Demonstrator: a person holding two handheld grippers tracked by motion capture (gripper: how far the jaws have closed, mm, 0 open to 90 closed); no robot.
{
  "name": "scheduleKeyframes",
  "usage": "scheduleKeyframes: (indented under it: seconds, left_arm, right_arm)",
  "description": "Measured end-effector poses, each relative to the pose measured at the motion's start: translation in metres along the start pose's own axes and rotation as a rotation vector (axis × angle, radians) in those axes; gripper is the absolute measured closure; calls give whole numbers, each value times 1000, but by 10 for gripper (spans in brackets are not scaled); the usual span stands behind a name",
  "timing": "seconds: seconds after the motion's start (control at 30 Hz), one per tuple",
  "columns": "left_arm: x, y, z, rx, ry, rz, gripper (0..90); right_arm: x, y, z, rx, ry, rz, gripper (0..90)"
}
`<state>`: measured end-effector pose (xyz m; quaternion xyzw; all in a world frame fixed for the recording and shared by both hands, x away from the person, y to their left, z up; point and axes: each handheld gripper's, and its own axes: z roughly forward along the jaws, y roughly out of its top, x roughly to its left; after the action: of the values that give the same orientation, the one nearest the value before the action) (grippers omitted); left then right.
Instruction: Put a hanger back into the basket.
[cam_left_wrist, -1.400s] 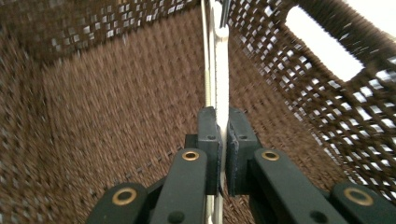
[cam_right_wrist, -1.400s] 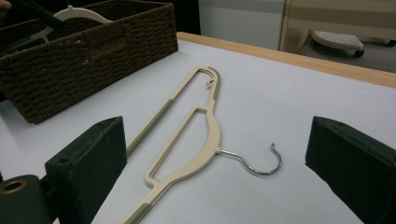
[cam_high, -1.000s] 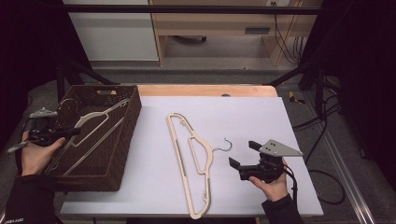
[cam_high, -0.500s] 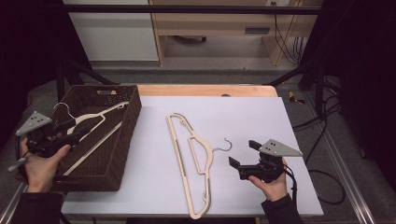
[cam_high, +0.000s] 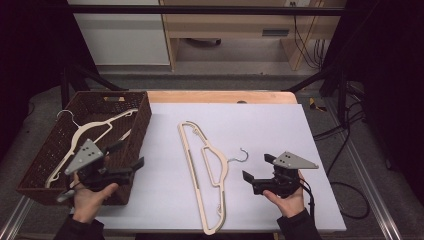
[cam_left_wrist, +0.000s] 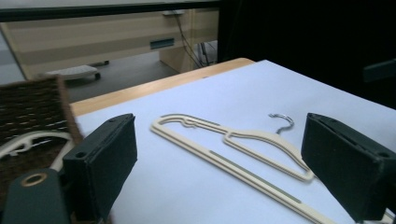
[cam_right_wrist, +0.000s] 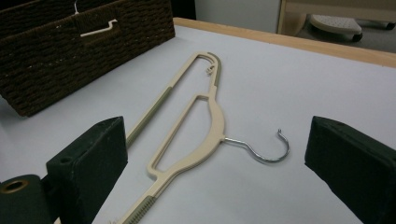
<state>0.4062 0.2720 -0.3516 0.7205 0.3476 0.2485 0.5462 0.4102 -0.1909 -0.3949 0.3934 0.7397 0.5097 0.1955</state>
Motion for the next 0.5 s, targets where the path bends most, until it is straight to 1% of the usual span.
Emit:
scheduleKeyframes:
  seconds: [0.03, 0.07, 0.13, 0.17, 0.2, 0.27, 0.3, 0.33, 0.37, 0.47, 0.5]
  left_arm:
    - [-9, -6, 6, 9, -18, 1, 99]
    - [-9, -6, 6, 9, -18, 1, 98]
    - [-15, -11, 12, 32, -22, 19, 93]
    - [-19, -15, 15, 37, -16, 21, 93]
    - [-19, -15, 15, 37, -16, 21, 94]
    - [-22, -19, 18, 43, -31, 24, 94]
    - [-24, -21, 19, 52, -30, 35, 94]
    - [-25, -23, 21, 58, -33, 39, 94]
    - [-27, -26, 22, 67, -37, 38, 94]
    - [-28, -28, 24, 77, -47, 38, 94]
    - [-28, -28, 24, 77, -49, 36, 92]
  right_arm:
    - [1, -1, 1, -1, -2, 9, 61]
    - [1, -1, 1, -1, -2, 9, 61]
    - [2, -4, 4, 14, 1, 8, 61]
    - [3, -5, 6, 20, 2, 11, 62]
    - [3, -5, 6, 20, 2, 11, 62]
    - [5, -7, 9, 33, 6, 13, 67]
    - [9, -9, 13, 39, 7, 10, 81]
    - [9, -9, 13, 39, 7, 10, 81]
    - [14, -12, 18, 60, 22, -4, 86]
    - [23, -16, 28, 111, 37, -7, 103]
    - [27, -17, 31, 125, 49, -7, 113]
